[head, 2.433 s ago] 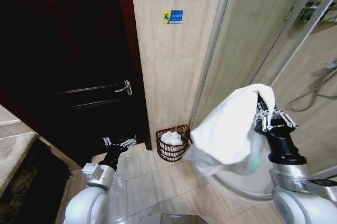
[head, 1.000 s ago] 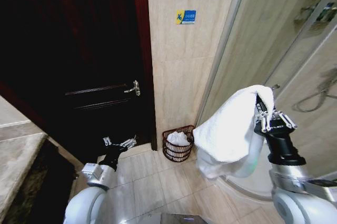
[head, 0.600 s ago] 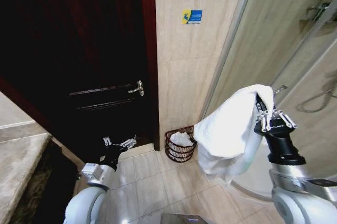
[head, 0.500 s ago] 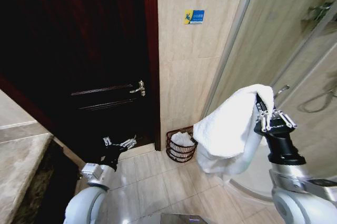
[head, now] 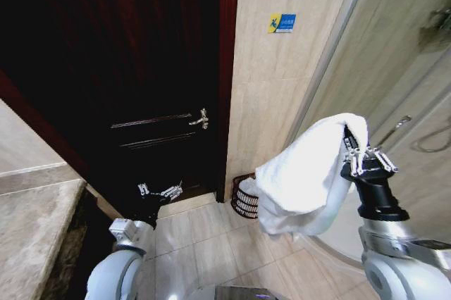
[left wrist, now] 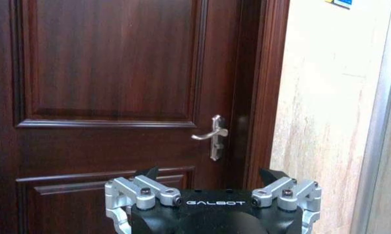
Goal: Discard the used towel into the hamper.
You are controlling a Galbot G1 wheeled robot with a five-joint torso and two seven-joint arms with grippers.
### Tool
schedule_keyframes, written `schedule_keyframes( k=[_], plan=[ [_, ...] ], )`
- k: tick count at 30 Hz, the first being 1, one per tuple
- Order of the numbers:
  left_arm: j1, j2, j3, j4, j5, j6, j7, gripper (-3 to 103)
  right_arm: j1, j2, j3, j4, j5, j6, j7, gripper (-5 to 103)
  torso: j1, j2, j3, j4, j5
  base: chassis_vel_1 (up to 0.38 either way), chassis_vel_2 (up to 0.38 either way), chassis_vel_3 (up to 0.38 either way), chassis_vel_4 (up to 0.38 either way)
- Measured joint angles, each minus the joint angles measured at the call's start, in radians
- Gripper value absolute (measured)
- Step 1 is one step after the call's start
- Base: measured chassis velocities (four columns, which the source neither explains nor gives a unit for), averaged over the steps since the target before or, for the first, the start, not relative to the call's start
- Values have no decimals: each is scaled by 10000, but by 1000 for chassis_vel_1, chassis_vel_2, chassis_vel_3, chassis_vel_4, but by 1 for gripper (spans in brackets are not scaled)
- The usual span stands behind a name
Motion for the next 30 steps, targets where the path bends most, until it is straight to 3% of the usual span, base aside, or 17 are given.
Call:
schedule_keyframes(
  k=[9,30],
  plan=[
    [0,-1,1,0,0,0,0,100,104,25,-9,0,-390,-47,707,8,0,0,0,-1,-3,0,0,0,0],
    [0,-1,0,0,0,0,0,100,179,47,-109,0,-537,-170,678,8,0,1,0,1,-4,-34,40,38,-38]
  ],
)
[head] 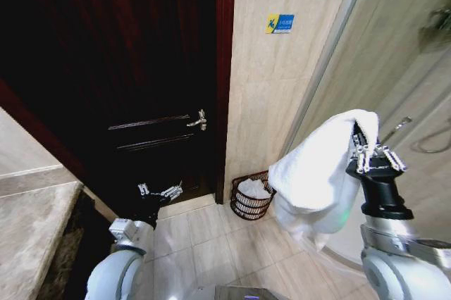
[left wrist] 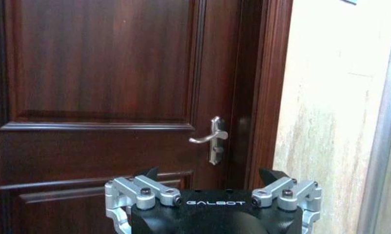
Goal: Discard the used towel into the hamper.
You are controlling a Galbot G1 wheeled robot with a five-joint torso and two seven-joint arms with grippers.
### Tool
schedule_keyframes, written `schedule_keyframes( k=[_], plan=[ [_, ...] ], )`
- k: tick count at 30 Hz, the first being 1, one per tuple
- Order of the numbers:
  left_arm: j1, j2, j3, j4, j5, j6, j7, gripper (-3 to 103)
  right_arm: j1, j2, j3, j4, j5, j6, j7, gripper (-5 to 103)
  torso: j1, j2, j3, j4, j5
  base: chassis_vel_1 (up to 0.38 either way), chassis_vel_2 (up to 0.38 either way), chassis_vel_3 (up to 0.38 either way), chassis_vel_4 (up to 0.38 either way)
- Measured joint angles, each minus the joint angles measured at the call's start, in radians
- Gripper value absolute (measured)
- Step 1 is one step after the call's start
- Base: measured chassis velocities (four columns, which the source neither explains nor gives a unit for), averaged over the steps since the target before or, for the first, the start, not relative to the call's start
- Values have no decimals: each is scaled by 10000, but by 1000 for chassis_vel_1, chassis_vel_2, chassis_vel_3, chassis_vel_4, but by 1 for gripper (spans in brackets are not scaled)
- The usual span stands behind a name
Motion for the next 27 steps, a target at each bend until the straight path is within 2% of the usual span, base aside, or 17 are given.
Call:
schedule_keyframes(
  k=[7,10,11,14,16,27],
  plan=[
    [-2,0,0,0,0,0,0,100,20,2,-27,0,56,47,-14,8,12,-4,4,-4,-1,-139,137,113,-130],
    [-2,0,0,0,0,0,0,100,91,-10,-51,0,182,159,-186,8,12,-5,4,-3,0,-48,65,10,-22],
    [0,0,0,0,0,0,-1,100,221,-31,-124,0,240,235,-336,8,6,-4,2,6,1,1,65,17,18],
    [0,0,-1,-1,0,0,0,100,430,-70,-274,0,289,291,-503,8,-1,-3,1,1,3,0,0,0,0],
    [1,0,-1,-1,0,0,0,100,682,-165,-374,-3,373,330,-605,8,-5,0,-1,-4,2,0,0,0,0],
    [0,0,0,0,0,0,0,100,1752,-827,-528,-767,936,310,-638,8,1,0,0,-2,3,0,0,0,0]
  ],
)
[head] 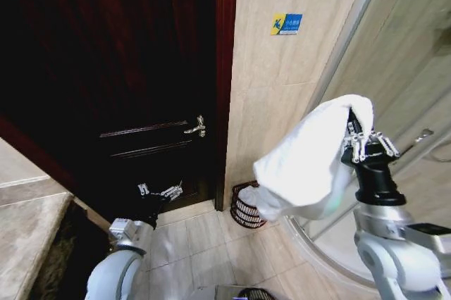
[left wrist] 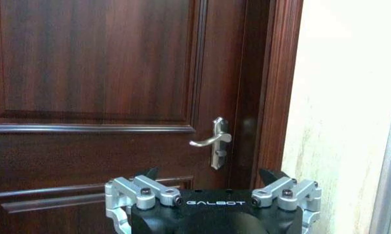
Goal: Discard the used towel into the hamper.
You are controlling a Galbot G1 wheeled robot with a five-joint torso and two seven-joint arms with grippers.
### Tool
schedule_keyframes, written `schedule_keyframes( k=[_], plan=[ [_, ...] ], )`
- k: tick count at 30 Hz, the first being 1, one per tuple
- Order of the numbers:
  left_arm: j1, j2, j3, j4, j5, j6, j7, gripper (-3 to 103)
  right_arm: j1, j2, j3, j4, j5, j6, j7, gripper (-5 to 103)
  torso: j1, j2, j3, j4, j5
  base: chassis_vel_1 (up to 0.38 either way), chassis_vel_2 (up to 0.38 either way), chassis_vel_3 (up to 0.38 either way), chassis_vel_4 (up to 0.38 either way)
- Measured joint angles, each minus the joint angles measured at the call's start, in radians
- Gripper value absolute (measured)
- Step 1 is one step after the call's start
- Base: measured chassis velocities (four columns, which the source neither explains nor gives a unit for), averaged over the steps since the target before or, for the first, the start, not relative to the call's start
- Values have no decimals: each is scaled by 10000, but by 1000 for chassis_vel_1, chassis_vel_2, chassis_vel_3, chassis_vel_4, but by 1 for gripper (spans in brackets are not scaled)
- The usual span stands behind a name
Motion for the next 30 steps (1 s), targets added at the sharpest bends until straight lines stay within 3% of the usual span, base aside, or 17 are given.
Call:
schedule_keyframes(
  k=[30],
  plan=[
    [0,0,-1,0,0,0,0,100,3999,-762,-1799,-4317,180,278,-79,8,1,-1,1,1,-1,0,0,0,0]
  ],
)
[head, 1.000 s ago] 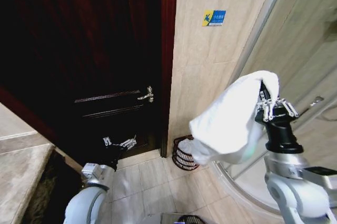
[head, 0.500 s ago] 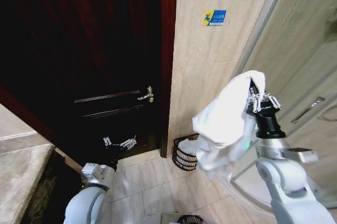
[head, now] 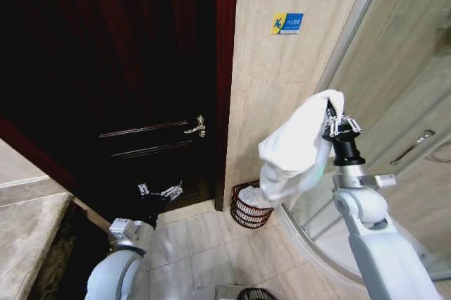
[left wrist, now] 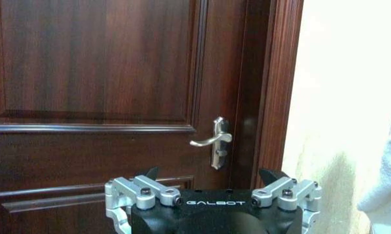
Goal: Discard the used towel into the hamper.
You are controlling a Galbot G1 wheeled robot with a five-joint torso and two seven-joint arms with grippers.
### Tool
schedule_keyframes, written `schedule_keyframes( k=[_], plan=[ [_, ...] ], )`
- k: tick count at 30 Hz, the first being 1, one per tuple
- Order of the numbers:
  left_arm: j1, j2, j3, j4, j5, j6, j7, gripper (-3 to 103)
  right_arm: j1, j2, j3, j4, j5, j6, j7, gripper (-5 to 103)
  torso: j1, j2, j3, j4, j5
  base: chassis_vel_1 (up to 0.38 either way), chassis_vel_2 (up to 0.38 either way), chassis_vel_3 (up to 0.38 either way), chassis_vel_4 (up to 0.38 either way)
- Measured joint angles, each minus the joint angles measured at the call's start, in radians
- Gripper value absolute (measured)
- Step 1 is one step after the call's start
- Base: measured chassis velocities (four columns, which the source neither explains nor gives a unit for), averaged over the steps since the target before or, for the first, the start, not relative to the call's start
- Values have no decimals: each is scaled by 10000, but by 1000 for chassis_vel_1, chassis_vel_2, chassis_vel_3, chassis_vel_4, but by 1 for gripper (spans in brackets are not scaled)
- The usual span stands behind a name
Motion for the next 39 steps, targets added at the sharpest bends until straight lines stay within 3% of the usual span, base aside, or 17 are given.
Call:
schedule_keyframes(
  k=[14,28,39],
  plan=[
    [0,0,0,0,1,0,0,100,869,206,-369,-2371,69,879,-652,8,0,0,-1,-1,1,0,0,0,0],
    [0,0,0,0,0,0,0,100,1941,1091,-1266,-4772,-376,1875,-1196,8,0,0,0,0,0,0,0,0,0],
    [0,0,0,0,0,0,0,100,2819,1383,-1712,-5672,-420,1915,-1200,8,0,0,-1,0,-2,0,0,0,0]
  ],
)
